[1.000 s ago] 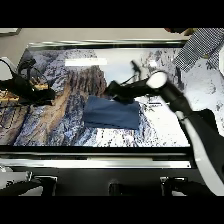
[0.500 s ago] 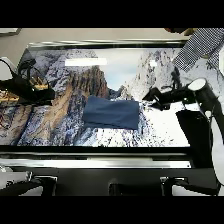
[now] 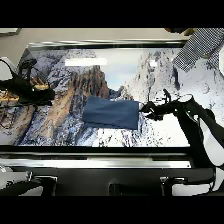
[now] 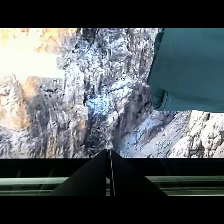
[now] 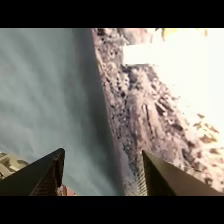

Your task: Fold the clothes and pants, and hang the long-sleeved shirts on hangers.

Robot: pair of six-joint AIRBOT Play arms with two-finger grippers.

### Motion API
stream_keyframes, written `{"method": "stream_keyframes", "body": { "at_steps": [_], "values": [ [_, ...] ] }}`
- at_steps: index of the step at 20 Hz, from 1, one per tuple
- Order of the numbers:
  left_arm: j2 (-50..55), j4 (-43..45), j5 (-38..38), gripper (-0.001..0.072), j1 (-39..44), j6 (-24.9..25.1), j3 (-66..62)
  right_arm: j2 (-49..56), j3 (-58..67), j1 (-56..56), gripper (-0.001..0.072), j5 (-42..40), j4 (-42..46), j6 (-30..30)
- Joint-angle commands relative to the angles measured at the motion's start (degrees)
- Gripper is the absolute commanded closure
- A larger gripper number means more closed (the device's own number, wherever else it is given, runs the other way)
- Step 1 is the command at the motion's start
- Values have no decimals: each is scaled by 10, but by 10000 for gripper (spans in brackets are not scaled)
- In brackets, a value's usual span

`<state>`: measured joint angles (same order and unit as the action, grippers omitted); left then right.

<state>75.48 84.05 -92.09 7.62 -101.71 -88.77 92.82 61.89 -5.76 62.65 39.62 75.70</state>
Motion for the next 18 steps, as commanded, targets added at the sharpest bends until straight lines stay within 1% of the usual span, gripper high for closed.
{"method": "stream_keyframes", "body": {
  "at_steps": [1, 3, 4, 6, 7, 8, 9, 10, 11, 13, 15, 16, 18],
  "values": [
    [0, 0, 0, 687, 0, 2, 0, 28, -3, 17, 196, -14, -30, -38],
    [0, 1, 0, 688, 0, 2, 0, 35, -3, 40, 197, -32, -36, -43],
    [0, 1, 0, 687, 0, 2, 0, 37, -3, 53, 244, -43, -36, -44],
    [0, 0, 0, 687, 0, 2, 0, 37, -3, 68, 367, -59, -36, -44],
    [0, 0, 0, 688, 0, 2, 0, 37, -3, 68, 538, -60, -43, -44],
    [0, 0, 0, 687, 0, 2, 0, 35, -2, 65, 656, -61, -47, -44],
    [0, 0, 0, 688, 0, 2, 0, 31, 2, 65, 682, -60, -47, -44],
    [0, 1, 0, 688, 0, 2, 0, 24, 9, 65, 682, -55, -47, -42],
    [0, 0, 0, 688, 0, 2, 0, 18, 23, 65, 683, -45, -46, -25],
    [1, 0, 1, 687, 0, 2, 0, 14, 73, 61, 683, -15, -35, 28],
    [1, 1, 2, 688, 0, 2, 0, 14, 136, 45, 683, 5, -15, 100],
    [1, 0, 2, 688, 0, 2, 0, 14, 167, 31, 683, 6, -12, 123],
    [1, 1, 2, 688, 0, 2, 0, 14, 221, -3, 683, 4, -12, 148]
  ]
}}
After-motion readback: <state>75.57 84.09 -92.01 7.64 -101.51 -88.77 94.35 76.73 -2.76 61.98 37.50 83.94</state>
